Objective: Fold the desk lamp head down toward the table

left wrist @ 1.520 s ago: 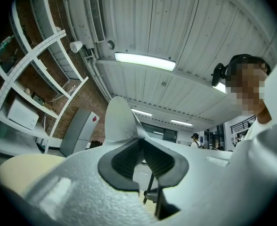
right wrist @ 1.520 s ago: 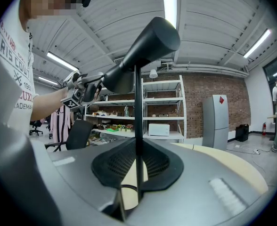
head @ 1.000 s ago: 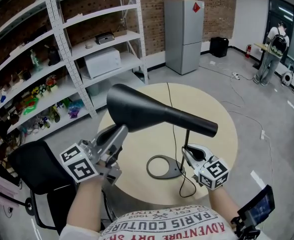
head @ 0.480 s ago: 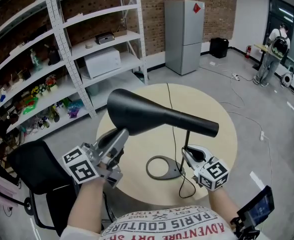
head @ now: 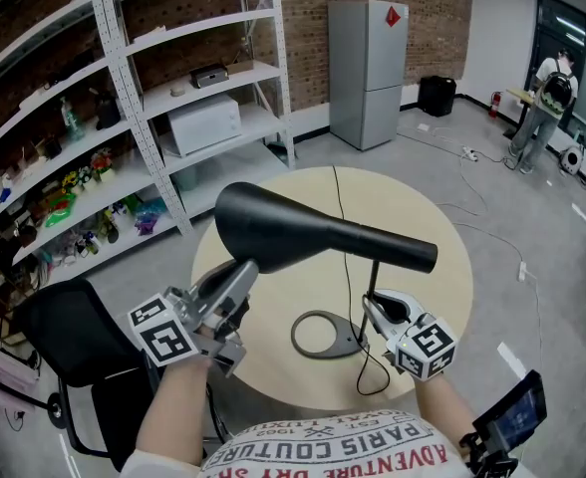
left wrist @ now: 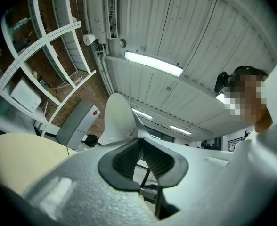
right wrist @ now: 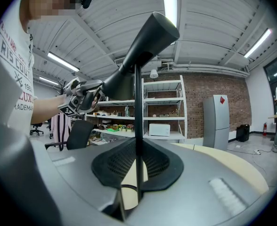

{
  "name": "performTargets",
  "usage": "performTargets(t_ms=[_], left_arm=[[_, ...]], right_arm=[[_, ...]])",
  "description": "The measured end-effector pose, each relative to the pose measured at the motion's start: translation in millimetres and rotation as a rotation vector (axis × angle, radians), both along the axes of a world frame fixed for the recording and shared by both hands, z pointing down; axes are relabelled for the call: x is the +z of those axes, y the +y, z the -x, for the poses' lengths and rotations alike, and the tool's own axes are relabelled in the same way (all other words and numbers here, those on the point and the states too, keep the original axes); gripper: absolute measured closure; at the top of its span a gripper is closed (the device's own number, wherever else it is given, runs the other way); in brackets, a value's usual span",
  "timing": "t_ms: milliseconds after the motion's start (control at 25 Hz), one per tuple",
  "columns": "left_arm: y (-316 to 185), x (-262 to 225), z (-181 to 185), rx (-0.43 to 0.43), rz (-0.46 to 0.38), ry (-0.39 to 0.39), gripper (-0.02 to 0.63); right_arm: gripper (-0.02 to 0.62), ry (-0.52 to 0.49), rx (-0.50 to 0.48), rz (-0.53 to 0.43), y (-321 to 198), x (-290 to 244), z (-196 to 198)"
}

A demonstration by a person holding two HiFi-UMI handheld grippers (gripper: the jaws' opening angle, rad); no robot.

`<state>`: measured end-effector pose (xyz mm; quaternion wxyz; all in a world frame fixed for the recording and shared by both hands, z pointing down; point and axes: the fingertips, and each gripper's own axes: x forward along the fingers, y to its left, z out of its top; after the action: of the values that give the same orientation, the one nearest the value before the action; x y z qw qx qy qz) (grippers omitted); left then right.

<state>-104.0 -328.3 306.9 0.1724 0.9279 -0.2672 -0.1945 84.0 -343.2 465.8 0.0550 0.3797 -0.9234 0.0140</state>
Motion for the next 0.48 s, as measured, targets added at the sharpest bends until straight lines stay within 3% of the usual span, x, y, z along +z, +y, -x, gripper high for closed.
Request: performTargets(t_ms=[480], left_arm=[[0,12,1,0.026,0.042,0.045,0.572]], right_arm=[[0.552,0.001,0.001,0.000,0,-3,2]])
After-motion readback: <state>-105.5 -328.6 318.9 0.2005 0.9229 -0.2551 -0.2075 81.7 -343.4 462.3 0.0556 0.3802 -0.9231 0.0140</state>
